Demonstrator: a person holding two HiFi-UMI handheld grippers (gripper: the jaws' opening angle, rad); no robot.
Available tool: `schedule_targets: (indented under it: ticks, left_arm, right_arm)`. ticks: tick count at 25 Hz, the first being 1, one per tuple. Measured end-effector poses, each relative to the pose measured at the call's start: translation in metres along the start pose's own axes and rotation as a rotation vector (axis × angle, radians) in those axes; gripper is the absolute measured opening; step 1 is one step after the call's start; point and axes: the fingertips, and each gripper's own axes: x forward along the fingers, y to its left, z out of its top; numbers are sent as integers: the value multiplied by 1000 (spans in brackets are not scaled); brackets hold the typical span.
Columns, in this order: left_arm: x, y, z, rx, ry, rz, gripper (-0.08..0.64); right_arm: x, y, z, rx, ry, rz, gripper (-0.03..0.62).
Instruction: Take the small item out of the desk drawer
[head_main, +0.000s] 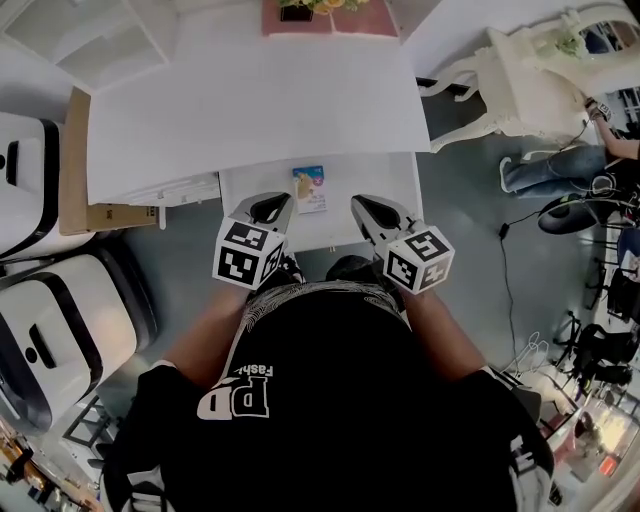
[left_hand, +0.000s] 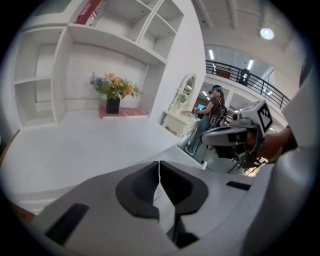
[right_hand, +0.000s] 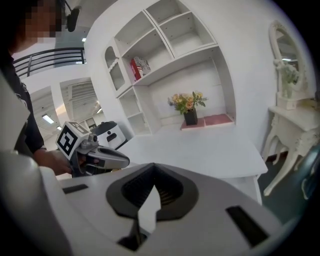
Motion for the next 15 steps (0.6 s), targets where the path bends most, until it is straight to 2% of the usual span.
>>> schedule_targets:
  ticks: [5,15]
  left_arm:
    - [17,2,-4,-7,22,28,17]
    - [63,-3,-18,-98,59,182,20]
  right_arm:
    - [2,-19,-4,12,12,14,9]
    - [-7,-55,6,-60,59,140,9]
